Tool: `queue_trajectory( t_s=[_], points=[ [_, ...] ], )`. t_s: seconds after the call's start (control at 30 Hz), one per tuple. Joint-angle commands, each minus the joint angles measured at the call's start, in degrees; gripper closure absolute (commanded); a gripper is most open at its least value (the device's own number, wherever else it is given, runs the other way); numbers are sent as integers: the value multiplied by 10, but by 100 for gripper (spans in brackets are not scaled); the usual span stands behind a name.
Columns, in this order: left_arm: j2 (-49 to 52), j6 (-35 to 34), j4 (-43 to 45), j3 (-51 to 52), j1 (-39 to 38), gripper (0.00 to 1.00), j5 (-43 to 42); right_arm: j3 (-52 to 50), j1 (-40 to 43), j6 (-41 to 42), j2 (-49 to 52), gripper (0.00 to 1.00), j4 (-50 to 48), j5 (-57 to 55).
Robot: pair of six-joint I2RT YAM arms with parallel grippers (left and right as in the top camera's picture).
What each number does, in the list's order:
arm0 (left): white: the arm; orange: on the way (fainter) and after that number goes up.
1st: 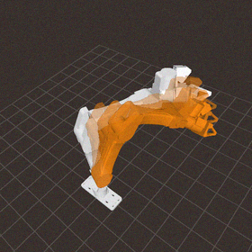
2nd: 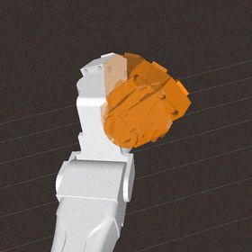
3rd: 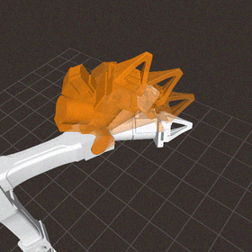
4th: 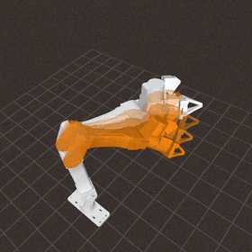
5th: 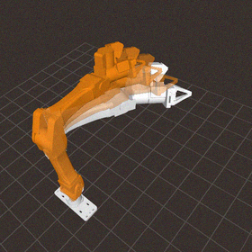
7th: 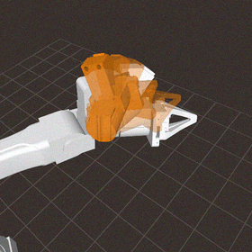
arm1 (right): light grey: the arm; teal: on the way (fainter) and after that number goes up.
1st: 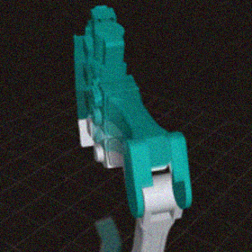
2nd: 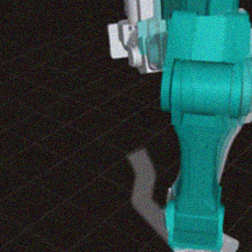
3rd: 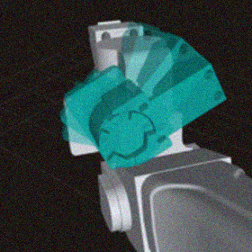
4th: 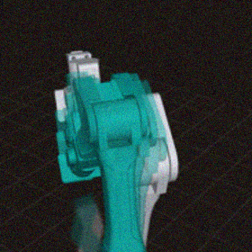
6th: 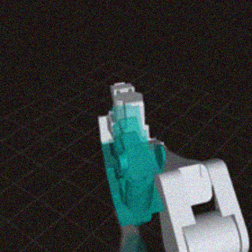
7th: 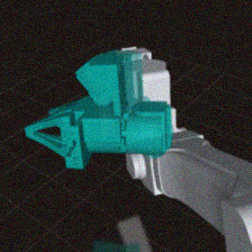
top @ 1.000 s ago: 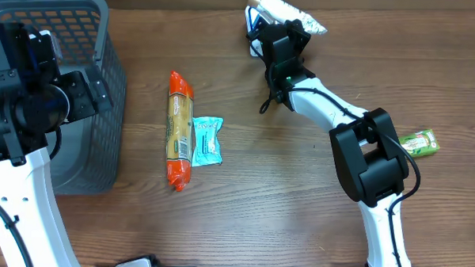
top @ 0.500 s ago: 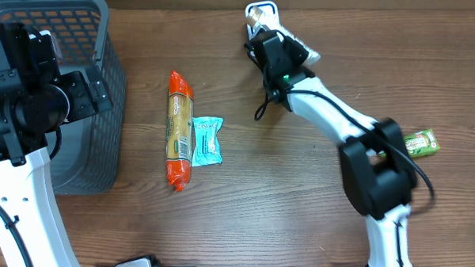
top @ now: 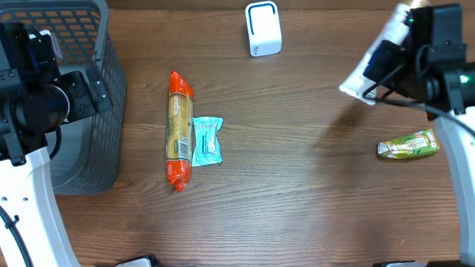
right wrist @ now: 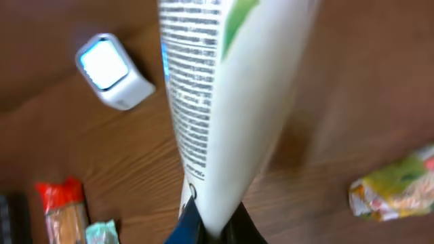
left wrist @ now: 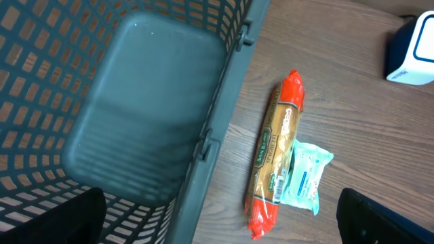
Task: Scan the item barcode
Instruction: 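Move the tube right and drop it beside the pouch, then move the right gripper left toward the tissue pack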
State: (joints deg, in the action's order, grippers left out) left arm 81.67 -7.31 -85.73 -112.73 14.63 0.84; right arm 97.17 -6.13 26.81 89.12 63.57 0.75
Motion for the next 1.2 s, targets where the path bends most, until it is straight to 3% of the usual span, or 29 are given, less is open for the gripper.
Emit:
queue_trajectory(
  t_s=[0.0,0.2,0.43,0.5,0.57,0.73,0.87,1.17],
  points=[
    [1,-4,2,1,1,0,-4,-74,47,105,18,96,-35,21],
    [1,-4,3,2,1,0,-4,-223,120,162,18,96,-167,17],
    [1,-4,3,1,1,0,-4,-341,162,165,19,96,-312,17],
    [1,-4,3,1,1,1,-4,-360,162,165,19,90,-332,16],
    [1,-4,3,1,1,0,-4,-372,162,165,19,79,-335,13],
    [1,-4,3,1,1,0,-4,-372,162,141,19,77,-315,6],
    [1,-4,3,1,1,0,-4,-358,162,116,14,58,-282,11],
    [1,-4,2,2,1,0,-4,-242,118,-21,-41,33,-172,138]
  ],
)
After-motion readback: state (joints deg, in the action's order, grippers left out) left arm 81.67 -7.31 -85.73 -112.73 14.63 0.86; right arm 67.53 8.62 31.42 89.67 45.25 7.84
